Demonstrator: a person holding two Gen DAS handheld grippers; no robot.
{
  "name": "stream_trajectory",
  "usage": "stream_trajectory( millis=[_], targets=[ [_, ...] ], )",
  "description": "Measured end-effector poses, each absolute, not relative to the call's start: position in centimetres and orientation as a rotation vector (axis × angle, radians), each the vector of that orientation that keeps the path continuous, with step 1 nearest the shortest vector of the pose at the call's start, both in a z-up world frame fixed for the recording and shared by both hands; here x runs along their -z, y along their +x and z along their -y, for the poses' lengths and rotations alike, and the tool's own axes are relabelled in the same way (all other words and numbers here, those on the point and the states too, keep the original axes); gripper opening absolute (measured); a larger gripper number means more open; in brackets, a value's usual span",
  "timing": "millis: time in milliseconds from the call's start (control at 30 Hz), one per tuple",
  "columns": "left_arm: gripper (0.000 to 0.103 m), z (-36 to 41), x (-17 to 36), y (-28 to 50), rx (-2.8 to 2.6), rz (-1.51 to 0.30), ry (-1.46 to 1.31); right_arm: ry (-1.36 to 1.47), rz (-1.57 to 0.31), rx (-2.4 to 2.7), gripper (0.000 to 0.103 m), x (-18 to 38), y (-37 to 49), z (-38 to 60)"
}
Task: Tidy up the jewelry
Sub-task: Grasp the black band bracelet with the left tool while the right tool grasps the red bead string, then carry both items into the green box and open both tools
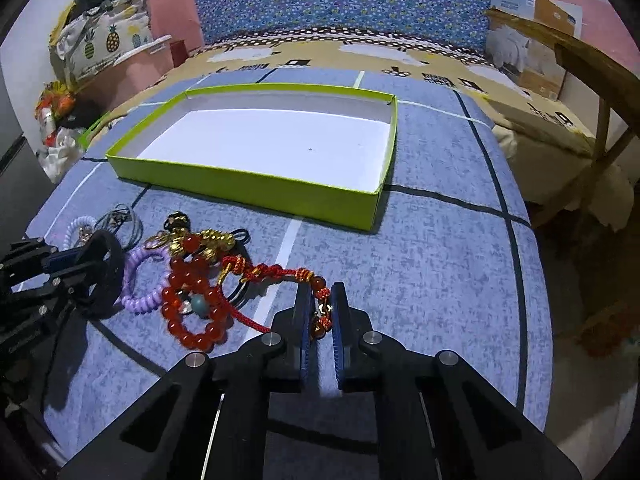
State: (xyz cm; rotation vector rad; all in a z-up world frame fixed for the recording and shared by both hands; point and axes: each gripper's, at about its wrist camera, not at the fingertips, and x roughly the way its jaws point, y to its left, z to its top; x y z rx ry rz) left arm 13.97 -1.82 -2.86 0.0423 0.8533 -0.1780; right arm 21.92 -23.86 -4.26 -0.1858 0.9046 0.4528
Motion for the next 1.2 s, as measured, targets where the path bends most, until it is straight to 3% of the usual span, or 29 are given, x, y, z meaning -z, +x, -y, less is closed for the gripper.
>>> stream_trajectory(
  millis=[567, 900, 1200],
  targets=[
    [0.015, 0.0, -0.8, 13.0, 0.210, -0.758, -0.054, -0.067, -0.763, -0.436, 0.008, -1.1, 21.1, 24.6],
    [0.015, -2.5, -2.7, 19.9, 0.133, -0.729, -0.019, -0.111, -0.764, -0.418, 0.008, -1.3, 27.8, 21.3],
    [0.015, -4.4, -1.0, 28.1, 0.053, -0.797, -0.004, -0.150, -0.844, -0.367, 0.008, 1.4, 34.4, 19.5]
  ],
)
